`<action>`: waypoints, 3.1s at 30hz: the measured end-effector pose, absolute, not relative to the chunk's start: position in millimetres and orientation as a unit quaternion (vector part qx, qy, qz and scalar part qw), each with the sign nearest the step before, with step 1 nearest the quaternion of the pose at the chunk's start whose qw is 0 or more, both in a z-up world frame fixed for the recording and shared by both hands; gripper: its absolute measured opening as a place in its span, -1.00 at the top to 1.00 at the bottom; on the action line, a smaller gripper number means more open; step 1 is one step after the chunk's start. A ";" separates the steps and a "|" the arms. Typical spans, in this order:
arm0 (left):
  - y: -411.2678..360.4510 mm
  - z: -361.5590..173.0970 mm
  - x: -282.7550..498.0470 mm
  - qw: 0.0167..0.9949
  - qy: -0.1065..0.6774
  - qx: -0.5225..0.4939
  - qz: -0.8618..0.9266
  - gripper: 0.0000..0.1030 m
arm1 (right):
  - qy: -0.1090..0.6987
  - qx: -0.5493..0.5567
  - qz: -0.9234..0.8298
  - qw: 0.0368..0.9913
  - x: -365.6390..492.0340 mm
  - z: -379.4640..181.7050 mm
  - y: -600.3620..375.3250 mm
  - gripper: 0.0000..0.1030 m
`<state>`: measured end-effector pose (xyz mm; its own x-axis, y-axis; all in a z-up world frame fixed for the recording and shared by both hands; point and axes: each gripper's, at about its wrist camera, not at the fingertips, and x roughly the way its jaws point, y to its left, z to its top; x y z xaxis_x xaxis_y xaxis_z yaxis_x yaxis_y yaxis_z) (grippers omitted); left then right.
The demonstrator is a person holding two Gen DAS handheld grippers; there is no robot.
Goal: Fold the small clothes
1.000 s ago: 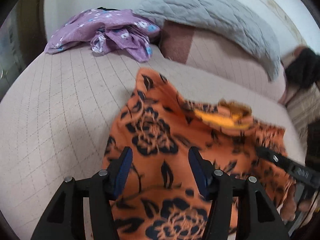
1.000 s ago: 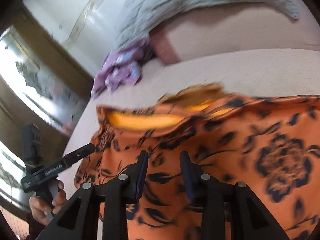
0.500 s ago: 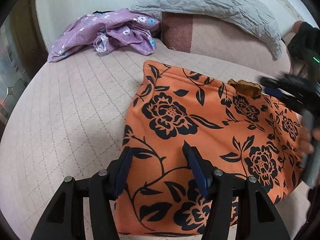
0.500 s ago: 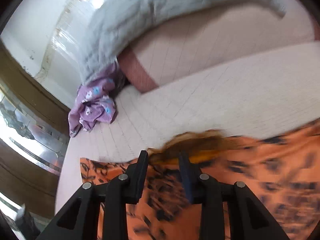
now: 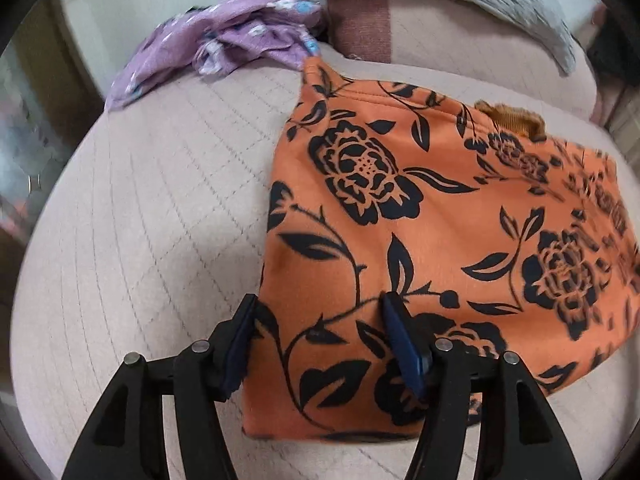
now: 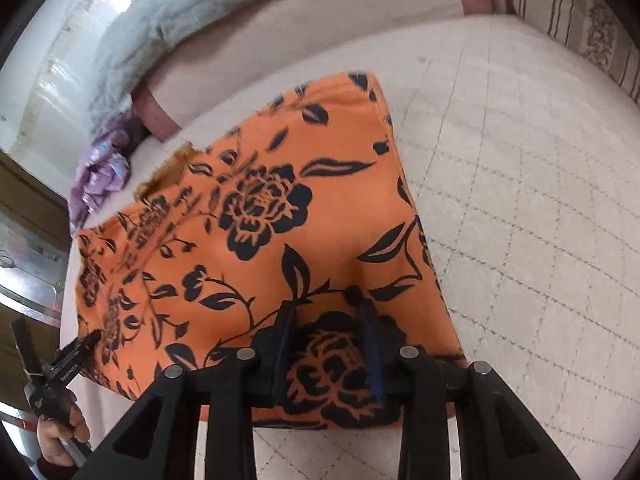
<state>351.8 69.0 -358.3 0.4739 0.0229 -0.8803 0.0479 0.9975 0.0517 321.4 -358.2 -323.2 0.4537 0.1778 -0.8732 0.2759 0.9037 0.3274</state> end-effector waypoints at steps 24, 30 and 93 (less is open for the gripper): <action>56.7 -328.7 304.7 0.892 0.451 0.028 -0.030 -0.33 | 0.444 0.214 0.131 0.860 301.0 -286.5 -261.6 0.02; 34.0 -356.1 315.6 0.871 0.481 0.102 -0.002 -0.41 | 0.526 0.191 0.120 0.820 332.4 -340.1 -228.6 0.03; 96.7 -363.6 240.9 0.835 0.478 -0.265 -0.067 0.45 | 0.396 0.470 -0.051 0.787 229.5 -325.6 -385.7 0.59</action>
